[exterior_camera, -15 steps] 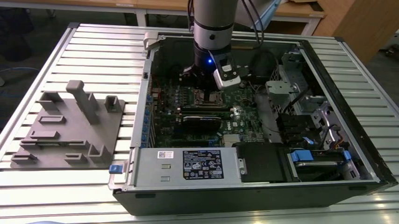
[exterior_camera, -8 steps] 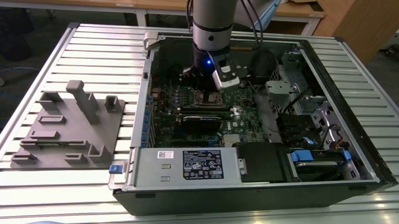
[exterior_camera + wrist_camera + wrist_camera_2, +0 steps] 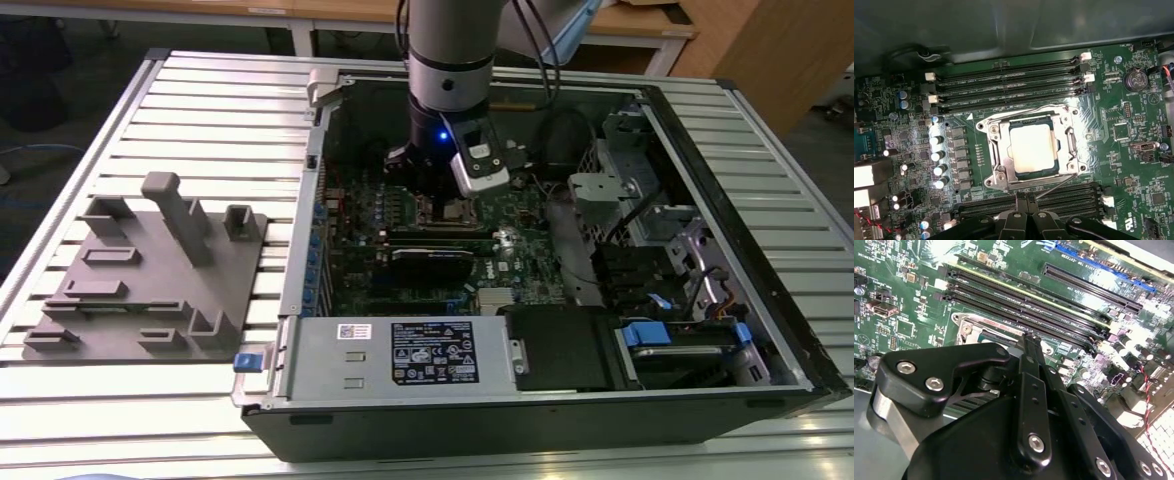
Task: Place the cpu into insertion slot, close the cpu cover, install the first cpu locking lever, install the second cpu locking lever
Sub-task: 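Install the second cpu locking lever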
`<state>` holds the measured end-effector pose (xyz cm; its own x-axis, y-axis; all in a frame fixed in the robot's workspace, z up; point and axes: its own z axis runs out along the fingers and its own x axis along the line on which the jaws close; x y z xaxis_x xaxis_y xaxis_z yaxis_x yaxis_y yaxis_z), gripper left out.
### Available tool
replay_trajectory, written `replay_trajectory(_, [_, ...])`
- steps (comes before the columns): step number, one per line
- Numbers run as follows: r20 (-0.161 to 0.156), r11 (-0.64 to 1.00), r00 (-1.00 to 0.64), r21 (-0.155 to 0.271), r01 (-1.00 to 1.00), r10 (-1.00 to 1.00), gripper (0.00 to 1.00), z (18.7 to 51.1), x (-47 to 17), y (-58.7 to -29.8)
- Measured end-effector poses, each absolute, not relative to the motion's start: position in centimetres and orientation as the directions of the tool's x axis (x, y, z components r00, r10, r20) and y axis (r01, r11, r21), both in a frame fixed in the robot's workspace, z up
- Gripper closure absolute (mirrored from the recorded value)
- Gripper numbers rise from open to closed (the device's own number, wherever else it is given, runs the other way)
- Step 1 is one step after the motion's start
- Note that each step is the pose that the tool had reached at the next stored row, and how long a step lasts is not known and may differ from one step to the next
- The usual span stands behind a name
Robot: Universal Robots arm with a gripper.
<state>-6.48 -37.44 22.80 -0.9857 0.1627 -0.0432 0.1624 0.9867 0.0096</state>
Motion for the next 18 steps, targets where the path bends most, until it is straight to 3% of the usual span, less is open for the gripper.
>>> replay_trajectory(18, [-0.044, 0.987, -0.986, 0.01, 0.162, 0.163, 0.9, 22.52, -6.82, -37.44])
